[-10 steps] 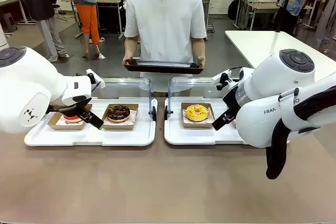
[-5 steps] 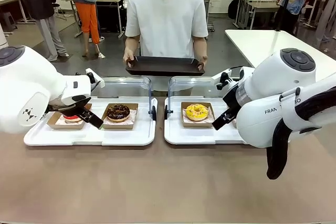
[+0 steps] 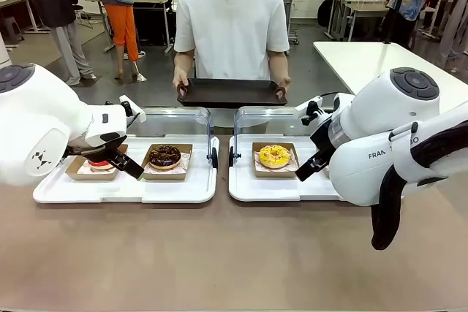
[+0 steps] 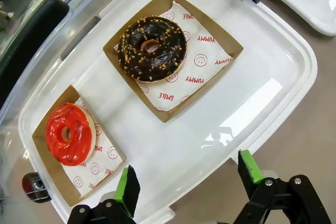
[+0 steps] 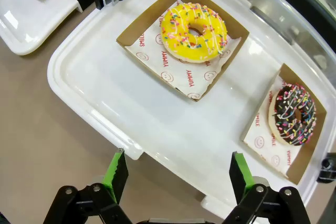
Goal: Provide the desired donut to the person.
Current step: Pick up and lift the Paper togo box containing the Donut pointed at by the person.
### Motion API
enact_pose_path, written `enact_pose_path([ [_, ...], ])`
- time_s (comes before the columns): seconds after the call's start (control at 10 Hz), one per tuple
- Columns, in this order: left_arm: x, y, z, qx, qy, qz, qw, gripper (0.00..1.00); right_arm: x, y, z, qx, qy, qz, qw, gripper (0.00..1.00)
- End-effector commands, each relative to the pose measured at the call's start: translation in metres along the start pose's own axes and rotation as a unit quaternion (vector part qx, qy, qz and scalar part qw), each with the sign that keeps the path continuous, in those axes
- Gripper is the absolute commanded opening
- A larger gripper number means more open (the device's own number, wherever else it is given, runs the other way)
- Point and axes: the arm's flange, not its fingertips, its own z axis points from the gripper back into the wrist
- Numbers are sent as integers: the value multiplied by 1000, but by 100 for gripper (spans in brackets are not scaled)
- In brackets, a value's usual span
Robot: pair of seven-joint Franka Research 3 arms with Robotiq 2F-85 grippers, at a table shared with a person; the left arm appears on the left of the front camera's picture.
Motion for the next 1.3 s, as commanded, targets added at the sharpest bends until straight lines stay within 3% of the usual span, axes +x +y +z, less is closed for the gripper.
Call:
enact_pose_path([
  [0.0, 0, 0, 0, 0, 0, 0, 1000, 100, 0, 0, 0, 0, 0, -1, 1000, 100],
  [0.7, 0, 0, 0, 0, 0, 0, 1000, 100, 0, 0, 0, 0, 0, 0, 1000, 100],
  [0.8, 0, 0, 0, 0, 0, 0, 1000, 100, 4, 7, 24, 8, 2, 9, 1000, 100],
  [1.2, 6, -2, 143, -13, -3, -30, 999, 100, 3, -6, 177, -32, 13, 28, 999, 100],
])
